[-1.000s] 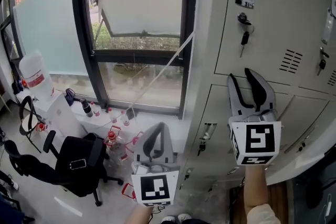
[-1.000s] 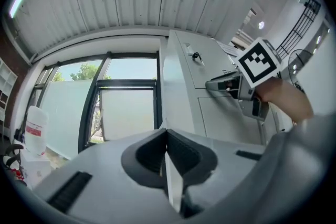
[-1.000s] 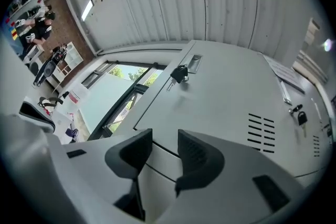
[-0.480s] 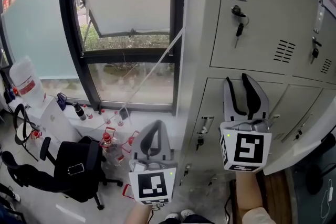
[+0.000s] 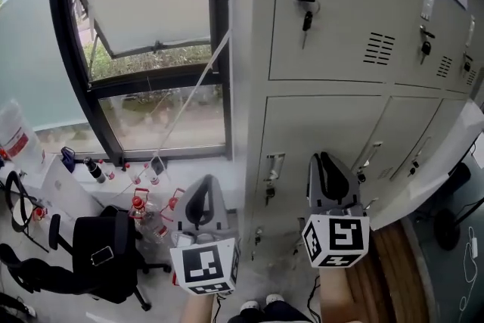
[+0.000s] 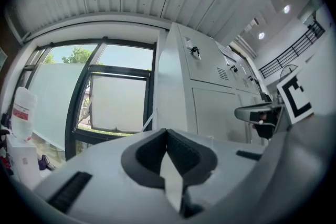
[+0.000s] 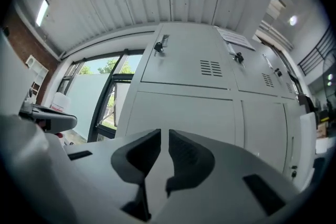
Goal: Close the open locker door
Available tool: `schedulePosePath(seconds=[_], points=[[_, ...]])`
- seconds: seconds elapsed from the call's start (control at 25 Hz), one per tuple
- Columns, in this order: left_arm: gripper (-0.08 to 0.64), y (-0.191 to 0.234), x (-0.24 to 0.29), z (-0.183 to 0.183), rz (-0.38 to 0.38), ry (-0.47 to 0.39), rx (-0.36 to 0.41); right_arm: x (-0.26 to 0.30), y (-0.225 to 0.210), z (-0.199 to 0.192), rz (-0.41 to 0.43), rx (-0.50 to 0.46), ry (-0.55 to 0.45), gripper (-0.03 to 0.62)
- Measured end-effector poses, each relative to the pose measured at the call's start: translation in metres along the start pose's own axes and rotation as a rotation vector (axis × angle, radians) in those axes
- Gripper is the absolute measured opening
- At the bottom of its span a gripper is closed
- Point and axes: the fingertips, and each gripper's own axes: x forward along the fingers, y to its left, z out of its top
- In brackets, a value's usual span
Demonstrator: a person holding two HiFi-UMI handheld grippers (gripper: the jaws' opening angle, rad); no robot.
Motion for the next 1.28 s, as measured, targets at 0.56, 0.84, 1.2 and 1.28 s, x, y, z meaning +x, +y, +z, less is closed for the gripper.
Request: schedulePosePath(seconds=[0.56, 0.84, 1.2, 1.28], points=[[0.002, -0.037, -0.012, -0.027, 0.011, 0.073, -0.041, -0.043, -0.027, -0.044, 0.012, -0.015, 0.08, 0.028], [0.002, -0.053, -0.018, -0.023, 0.014, 0.067, -0.004, -0.053, -0.042, -0.054, 0.021, 0.043, 0.096, 0.023], [0.002, -0.069, -0.022, -0.024, 0.013, 0.076, 0.003, -0.062, -0.054, -0.061, 0.021, 0.068, 0.108, 0.02], [0.002, -0.072, -0.022, -0.023, 0.011, 0.075, 0.0, -0.064, -0.056, -0.061, 0.02, 0.07, 0.107, 0.019]])
